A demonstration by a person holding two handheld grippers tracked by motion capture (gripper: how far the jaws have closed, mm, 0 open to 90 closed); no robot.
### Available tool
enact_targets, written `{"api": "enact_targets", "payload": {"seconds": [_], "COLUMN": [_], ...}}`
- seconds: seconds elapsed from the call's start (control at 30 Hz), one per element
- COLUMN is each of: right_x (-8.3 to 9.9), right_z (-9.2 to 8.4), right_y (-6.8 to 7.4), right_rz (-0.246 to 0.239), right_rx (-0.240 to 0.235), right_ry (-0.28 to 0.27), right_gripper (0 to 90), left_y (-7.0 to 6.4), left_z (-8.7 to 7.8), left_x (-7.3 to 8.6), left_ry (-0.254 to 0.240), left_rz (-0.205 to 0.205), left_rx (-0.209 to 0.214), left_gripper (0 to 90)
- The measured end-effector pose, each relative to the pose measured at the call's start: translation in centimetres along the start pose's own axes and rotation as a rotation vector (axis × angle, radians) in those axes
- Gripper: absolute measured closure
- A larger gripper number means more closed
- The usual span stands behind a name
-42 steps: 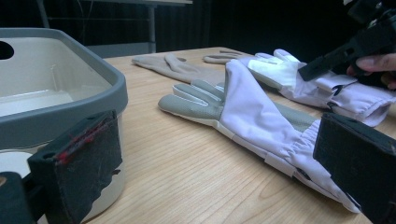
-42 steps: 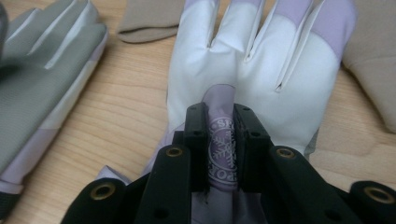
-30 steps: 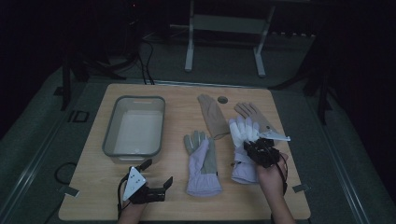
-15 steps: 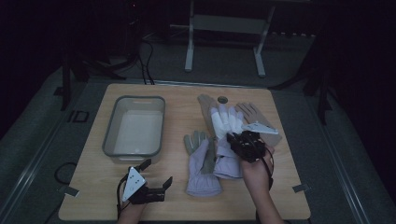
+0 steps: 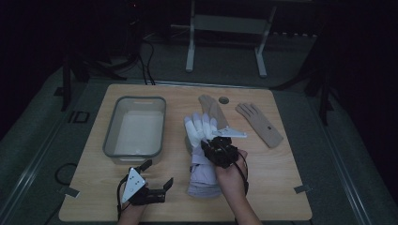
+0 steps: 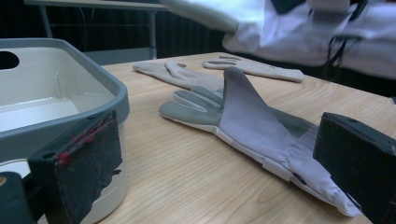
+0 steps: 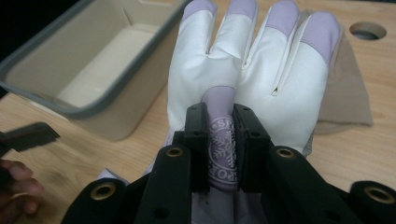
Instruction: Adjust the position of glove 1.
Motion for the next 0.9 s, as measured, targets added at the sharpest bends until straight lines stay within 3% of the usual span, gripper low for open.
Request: {"api": "enact_targets", "payload": {"seconds": [0.3,0.47,0.6,0.9], "right_x": [2.4,3.5,3.8,3.7], "right_z": [1.9,2.8,3.0,2.6], "right_y": [-0.2,0.2,0.6,-0.8], "right_rz": [0.020,0.038,0.028,0.073], "right_rx": [0.011,-0.016,-0.012,0.020], "right_ry": [0.057,0.086,0.083,0.040], "right_gripper": [77.2,76.7,76.6,76.5], "left_y": [-0.1,-0.1,-0.2,-0.2], "left_z": [0.1,0.1,0.1,0.1], "left_x": [0.0,0.0,0.0,0.0], "left_ry": [0.001,0.003,0.002,0.002], "left_rz": [0.005,0.003,0.005,0.005], "left_rx": [0.004,0.007,0.006,0.008], "left_gripper": [1.4,1.3,1.4,1.4]}}
Point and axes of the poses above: each handheld gripper's, and its own axes: z roughly forward along the jaws, x roughly out of its underside, y roughly to its left, the point moved 7 cm from there along z, roughly forward along the jaws, and after that the axes turned 3 degrees about -z, right-handed, at the moved point
